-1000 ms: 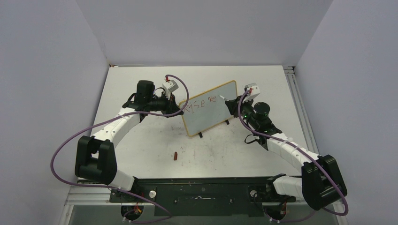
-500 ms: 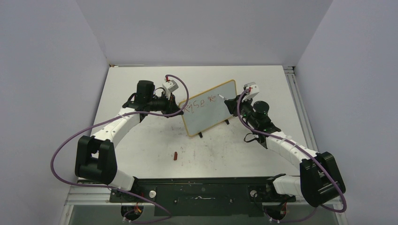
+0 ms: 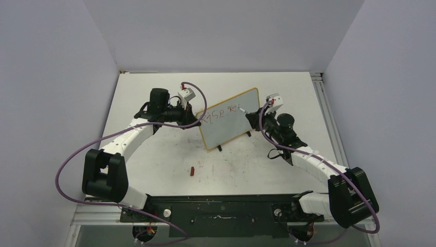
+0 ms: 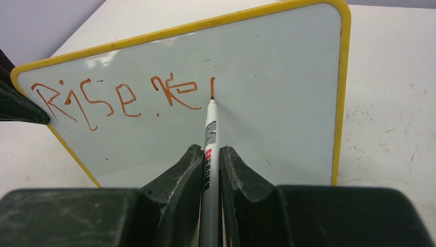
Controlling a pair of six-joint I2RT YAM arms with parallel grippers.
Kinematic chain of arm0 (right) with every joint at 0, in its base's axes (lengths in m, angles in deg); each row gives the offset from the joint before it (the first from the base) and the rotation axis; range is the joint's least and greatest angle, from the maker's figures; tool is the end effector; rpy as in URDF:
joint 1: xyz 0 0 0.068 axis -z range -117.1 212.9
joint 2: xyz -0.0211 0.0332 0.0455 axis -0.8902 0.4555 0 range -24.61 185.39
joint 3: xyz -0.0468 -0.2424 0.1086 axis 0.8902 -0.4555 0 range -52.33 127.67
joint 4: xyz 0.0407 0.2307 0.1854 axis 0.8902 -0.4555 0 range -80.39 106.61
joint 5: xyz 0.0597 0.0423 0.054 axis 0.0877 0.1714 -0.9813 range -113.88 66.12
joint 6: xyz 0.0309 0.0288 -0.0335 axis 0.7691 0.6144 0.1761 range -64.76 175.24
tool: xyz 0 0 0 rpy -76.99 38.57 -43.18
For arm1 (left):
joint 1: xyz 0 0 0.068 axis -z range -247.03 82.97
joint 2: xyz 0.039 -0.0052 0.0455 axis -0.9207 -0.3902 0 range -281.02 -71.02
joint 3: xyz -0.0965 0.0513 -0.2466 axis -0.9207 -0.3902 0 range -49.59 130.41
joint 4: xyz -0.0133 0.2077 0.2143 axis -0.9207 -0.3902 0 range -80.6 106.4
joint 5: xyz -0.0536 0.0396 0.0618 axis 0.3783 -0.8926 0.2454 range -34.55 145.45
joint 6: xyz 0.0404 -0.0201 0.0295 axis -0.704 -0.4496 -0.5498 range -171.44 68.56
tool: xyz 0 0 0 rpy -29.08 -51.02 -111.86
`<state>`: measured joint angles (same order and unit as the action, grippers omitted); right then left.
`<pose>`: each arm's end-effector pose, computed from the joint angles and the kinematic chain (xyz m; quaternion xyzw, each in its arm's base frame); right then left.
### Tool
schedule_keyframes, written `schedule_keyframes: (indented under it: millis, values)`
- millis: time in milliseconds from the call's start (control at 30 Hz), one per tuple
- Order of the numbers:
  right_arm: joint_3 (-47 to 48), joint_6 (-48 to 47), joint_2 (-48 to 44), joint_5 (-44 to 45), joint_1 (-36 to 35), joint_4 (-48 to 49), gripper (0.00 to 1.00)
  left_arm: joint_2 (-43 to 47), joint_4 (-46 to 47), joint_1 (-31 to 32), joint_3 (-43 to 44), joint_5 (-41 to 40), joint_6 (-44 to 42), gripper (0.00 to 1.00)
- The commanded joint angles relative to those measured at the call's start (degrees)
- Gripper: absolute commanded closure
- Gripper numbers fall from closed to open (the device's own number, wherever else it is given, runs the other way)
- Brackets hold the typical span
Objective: Write a sentence on the whiteboard
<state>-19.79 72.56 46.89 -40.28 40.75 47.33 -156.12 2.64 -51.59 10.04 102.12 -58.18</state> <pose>0.2769 0.1237 0.2131 -0.1249 0.7438 0.3203 0.5733 0.3368 -0.1200 0.2429 0.3261 0.7814 -0.3867 0.3653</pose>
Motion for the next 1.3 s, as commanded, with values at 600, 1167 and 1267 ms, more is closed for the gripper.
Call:
schedule_keyframes:
  millis: [600,1167,1267]
  values:
    - [3.95,0.34,-2.24,4.45,-0.14,2.19,0.95,0.02,-1.97,0.64,1.45,-0.53,-2.40,1.00]
    - [0.38,0.77,-2.25,5.45,-0.11,2.07,0.95,0.02,-1.97,0.64,1.50,-0.53,-2.35,1.00]
    - [-0.92,1.00,-2.60,5.80,-0.09,1.65,0.95,0.04,-1.97,0.65,1.61,-0.55,-2.32,1.00]
